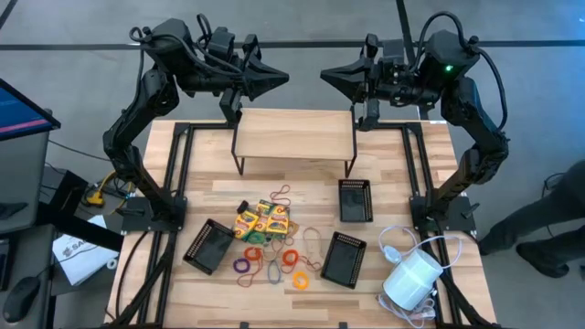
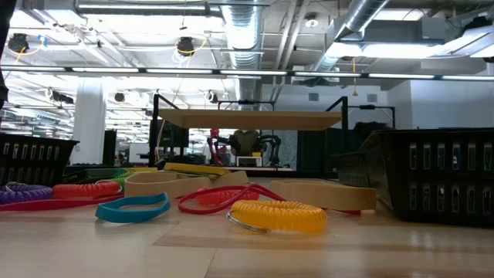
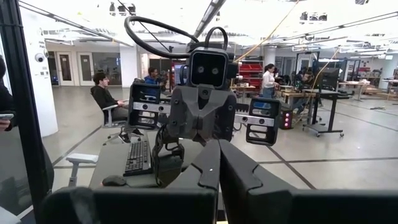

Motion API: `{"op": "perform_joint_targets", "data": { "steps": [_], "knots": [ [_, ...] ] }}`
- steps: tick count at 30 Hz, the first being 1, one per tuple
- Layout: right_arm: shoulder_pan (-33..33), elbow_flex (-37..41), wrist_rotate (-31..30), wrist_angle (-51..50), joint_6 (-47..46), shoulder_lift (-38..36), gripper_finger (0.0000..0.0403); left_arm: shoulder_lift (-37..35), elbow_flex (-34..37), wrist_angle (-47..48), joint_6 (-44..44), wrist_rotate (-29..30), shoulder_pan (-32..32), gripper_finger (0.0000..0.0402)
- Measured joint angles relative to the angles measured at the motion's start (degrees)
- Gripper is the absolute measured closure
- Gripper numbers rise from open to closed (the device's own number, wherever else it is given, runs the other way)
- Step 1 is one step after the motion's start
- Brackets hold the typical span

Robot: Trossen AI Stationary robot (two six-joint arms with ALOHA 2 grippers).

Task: Pick & Place Office Desk Supplies
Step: Put the black rubber band into the top right black bin

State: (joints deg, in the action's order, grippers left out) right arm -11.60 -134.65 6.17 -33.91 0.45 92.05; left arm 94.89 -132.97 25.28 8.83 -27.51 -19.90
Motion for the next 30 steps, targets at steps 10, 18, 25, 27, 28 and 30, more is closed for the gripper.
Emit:
{"op": "perform_joint_targets", "data": {
  "steps": [10,18,25,27,28,30],
  "knots": [
    [0.2,0.0,6.1,-4.6,15.5,0.0,0.0403,0.0,0.0,1.6,-19.3,-4.0,1.1,0.0399],
    [6.7,0.0,-3.2,-12.9,59.8,0.2,0.0403,-0.1,-0.1,4.3,-51.0,10.6,8.4,0.04],
    [9.1,0.0,-6.7,-11.7,60.0,-0.8,0.0403,-2.6,-0.1,5.4,-56.2,13.1,8.7,0.0401],
    [9.2,0.0,-6.7,-11.4,60.0,-1.0,0.0403,-3.1,-0.2,5.1,-56.2,13.1,8.7,0.0401],
    [9.4,0.0,-6.8,-11.2,60.0,-1.0,0.0403,-3.4,-0.1,5.4,-56.2,13.1,8.7,0.0401],
    [9.3,0.0,-6.9,-11.0,60.0,-1.0,0.0403,-3.5,0.0,5.7,-56.2,13.1,8.7,0.04]
  ]
}}
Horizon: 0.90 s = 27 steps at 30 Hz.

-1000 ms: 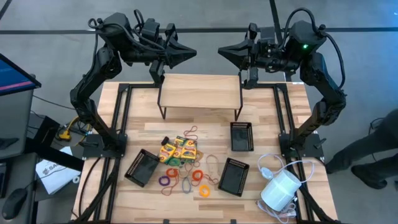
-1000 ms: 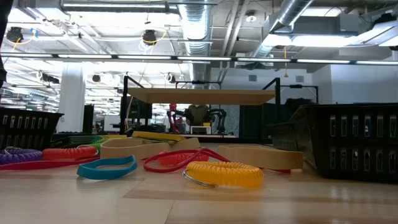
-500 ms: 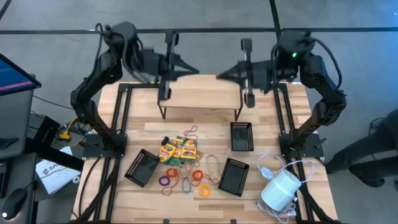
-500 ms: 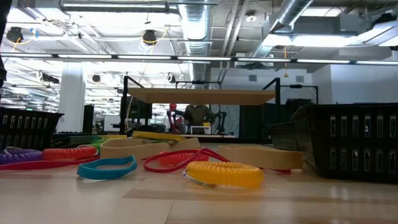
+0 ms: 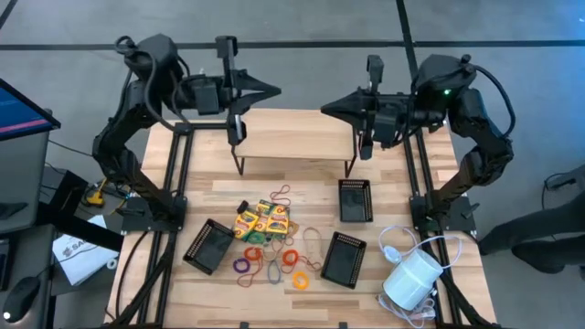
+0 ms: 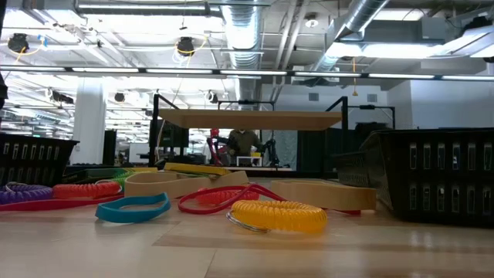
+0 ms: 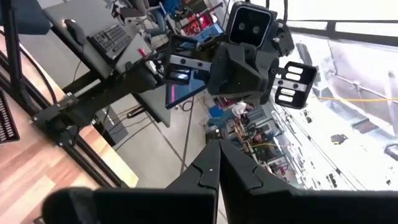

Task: Pick & Place Office Desk Supplies
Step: Put the black rubber band into the top right black bin

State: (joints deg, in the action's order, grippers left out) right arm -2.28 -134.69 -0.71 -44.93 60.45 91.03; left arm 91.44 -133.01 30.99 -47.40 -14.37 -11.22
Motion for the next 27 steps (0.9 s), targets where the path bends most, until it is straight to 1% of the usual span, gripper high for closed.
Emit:
{"op": "perform_joint_targets", "data": {
  "steps": [8,10,11,12,14,15,16,17,19,21,22,23,25,27],
  "knots": [
    [0.0,0.0,0.0,0.4,-0.7,0.0,0.0403,0.0,0.0,0.3,0.3,0.0,0.0,0.04],
    [0.0,0.0,0.0,1.1,-4.5,0.0,0.0403,0.2,0.0,0.1,4.3,0.4,-0.1,0.0401],
    [-0.1,0.0,-0.3,1.6,-9.0,0.0,0.0403,0.3,0.0,-0.1,8.5,1.5,-0.3,0.0401],
    [-0.2,0.0,-1.7,3.0,-16.0,0.0,0.0403,0.3,0.0,-0.6,14.0,3.2,-0.6,0.0401],
    [-0.8,0.0,-8.4,6.4,-35.3,0.1,0.0403,0.3,0.0,-1.4,26.9,6.1,-1.9,0.0401],
    [-1.3,0.0,-11.9,6.3,-45.7,0.0,0.0403,0.3,0.0,-1.1,34.6,6.8,-3.0,0.0401],
    [-2.2,0.0,-14.2,4.9,-56.3,-0.1,0.0403,0.3,0.0,0.0,42.9,6.5,-4.3,0.0401],
    [-3.3,0.0,-14.5,2.3,-65.6,-0.1,0.0403,0.2,0.0,1.8,50.8,5.0,-5.6,0.0401],
    [-5.0,0.0,-11.5,-3.7,-78.3,0.0,0.0403,0.3,0.0,6.6,63.0,-2.8,-8.2,0.0401],
    [-5.9,0.1,-6.1,-9.6,-84.4,0.2,0.0403,0.3,0.0,13.1,68.3,-11.7,-10.1,0.0401],
    [-6.0,0.1,-3.5,-12.1,-86.3,0.4,0.0403,0.6,0.0,16.9,68.9,-13.7,-10.2,0.0401],
    [-5.8,0.0,-1.3,-14.4,-87.2,0.8,0.0403,0.7,-0.1,21.2,68.5,-14.2,-10.0,0.0401],
    [-5.1,0.0,2.5,-20.1,-87.5,1.3,0.0403,1.0,0.1,31.3,66.2,-13.1,-9.4,0.0401],
    [-4.0,0.0,3.9,-25.8,-87.5,2.6,0.0403,1.2,0.2,39.9,63.2,-10.5,-8.2,0.0401]
  ]
}}
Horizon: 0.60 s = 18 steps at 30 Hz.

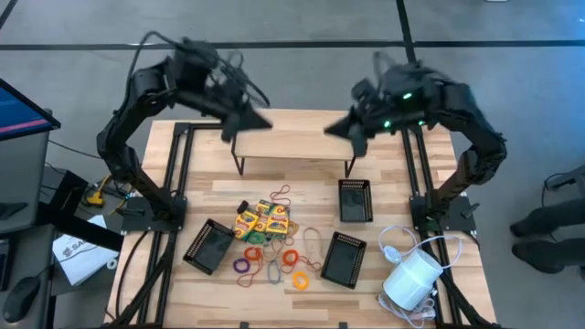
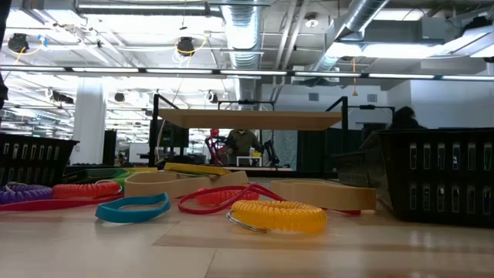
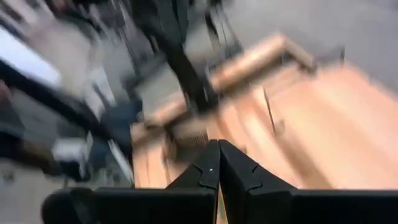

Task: Pick & Place Office Desk Supplies
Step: Put the black rubber band into the top right black bin

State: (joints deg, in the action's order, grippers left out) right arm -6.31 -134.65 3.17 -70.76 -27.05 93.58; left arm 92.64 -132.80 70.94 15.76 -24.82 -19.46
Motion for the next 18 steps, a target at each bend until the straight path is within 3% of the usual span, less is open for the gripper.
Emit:
{"op": "perform_joint_targets", "data": {
  "steps": [4,6,8,13,18],
  "knots": [
    [2.5,-0.1,-1.6,-13.1,0.0,1.8,0.0403,-0.6,4.5,13.0,-3.4,9.8,2.0,0.0401],
    [3.7,0.0,-6.3,-19.9,0.0,3.0,0.0403,-0.7,8.4,17.3,-3.8,14.4,2.6,0.0401],
    [5.2,1.3,-11.7,-18.5,0.0,4.1,0.0403,-1.7,13.6,18.3,-3.7,16.4,3.1,0.0401],
    [9.1,4.2,-18.5,-19.3,-0.9,2.9,0.0403,-8.3,32.2,9.7,-0.3,12.4,5.5,0.0401],
    [12.5,9.4,-24.7,-18.8,-2.7,1.3,0.0403,-18.5,54.6,-8.0,12.2,3.0,7.7,0.0401]
  ]
}}
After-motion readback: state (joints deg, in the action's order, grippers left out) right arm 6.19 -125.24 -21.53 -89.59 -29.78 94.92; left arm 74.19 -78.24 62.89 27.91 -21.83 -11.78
